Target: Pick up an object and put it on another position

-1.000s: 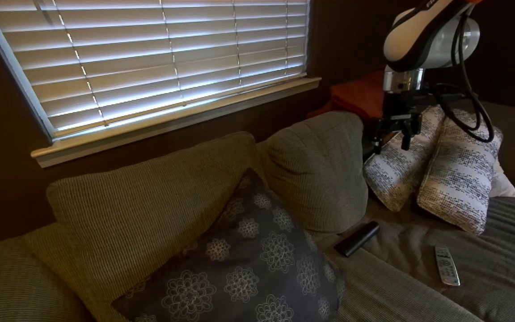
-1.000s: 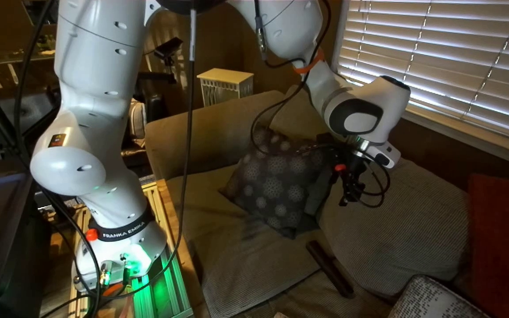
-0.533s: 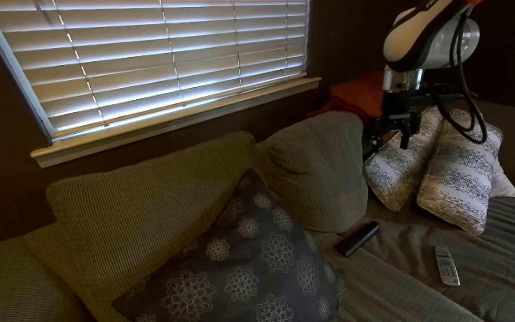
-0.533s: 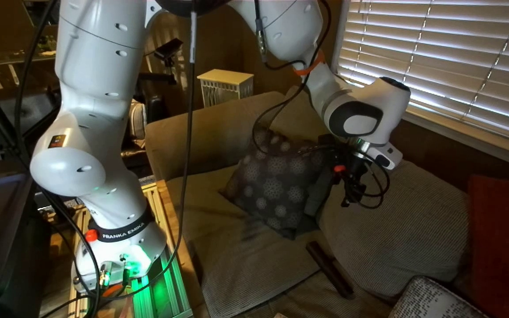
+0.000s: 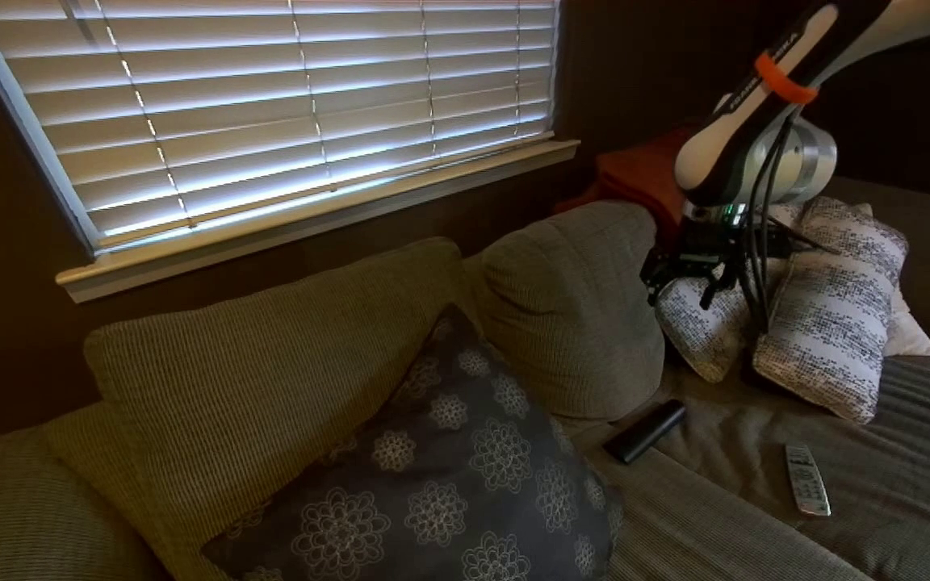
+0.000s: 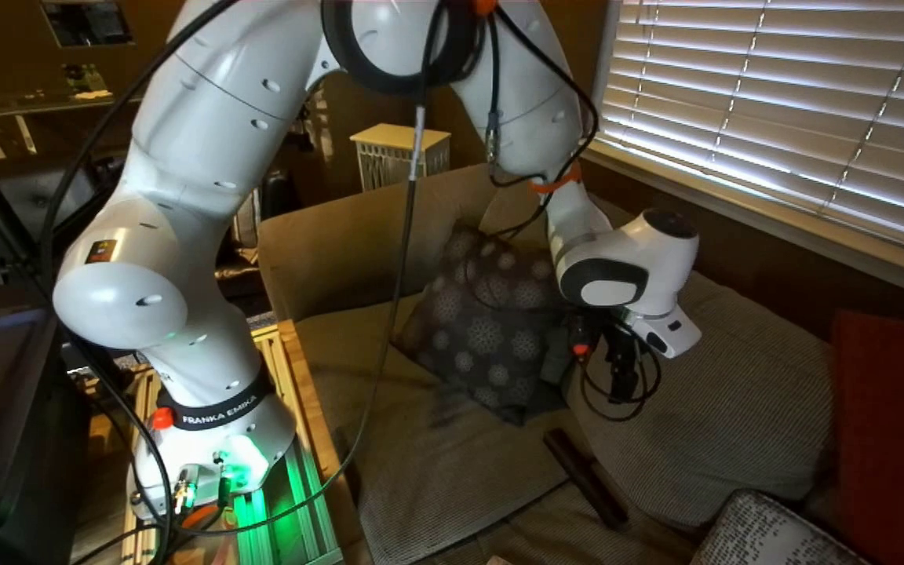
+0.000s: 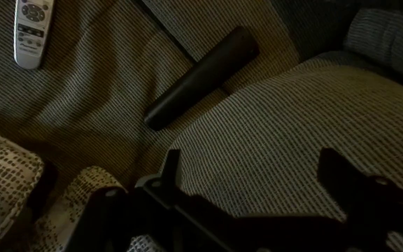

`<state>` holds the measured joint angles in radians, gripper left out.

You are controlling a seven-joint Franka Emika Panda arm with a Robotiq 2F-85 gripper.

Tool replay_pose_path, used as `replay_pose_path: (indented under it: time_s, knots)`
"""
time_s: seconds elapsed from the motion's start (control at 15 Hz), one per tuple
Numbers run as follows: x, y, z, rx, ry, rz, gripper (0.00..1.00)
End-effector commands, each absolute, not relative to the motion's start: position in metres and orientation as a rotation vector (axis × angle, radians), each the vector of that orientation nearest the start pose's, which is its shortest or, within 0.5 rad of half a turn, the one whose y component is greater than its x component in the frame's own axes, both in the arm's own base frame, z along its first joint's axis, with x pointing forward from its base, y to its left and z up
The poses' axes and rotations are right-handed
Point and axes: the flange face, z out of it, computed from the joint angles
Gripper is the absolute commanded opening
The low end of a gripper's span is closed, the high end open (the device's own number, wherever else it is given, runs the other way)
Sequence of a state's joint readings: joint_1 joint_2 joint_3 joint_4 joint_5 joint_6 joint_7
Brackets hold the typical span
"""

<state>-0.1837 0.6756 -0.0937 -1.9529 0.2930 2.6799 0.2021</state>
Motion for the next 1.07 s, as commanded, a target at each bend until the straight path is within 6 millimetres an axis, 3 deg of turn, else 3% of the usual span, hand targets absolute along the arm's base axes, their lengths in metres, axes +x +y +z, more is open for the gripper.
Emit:
replay_pose_path:
  time_s: [0.0, 0.33, 0.6, 0.8, 1.0]
  knots:
    - [0.605, -0.185, 0.080, -2.917, 1.126, -0.165, 1.00]
    - [0.618, -0.193, 0.014, -2.929, 1.247, -0.111, 1.00]
    - [0.623, -0.205, -0.022, -2.841, 1.413, 0.035, 1.00]
    - [0.625, -0.214, -0.042, -2.773, 1.532, 0.207, 1.00]
    - [0.617, -0.213, -0.038, -2.786, 1.512, 0.220, 1.00]
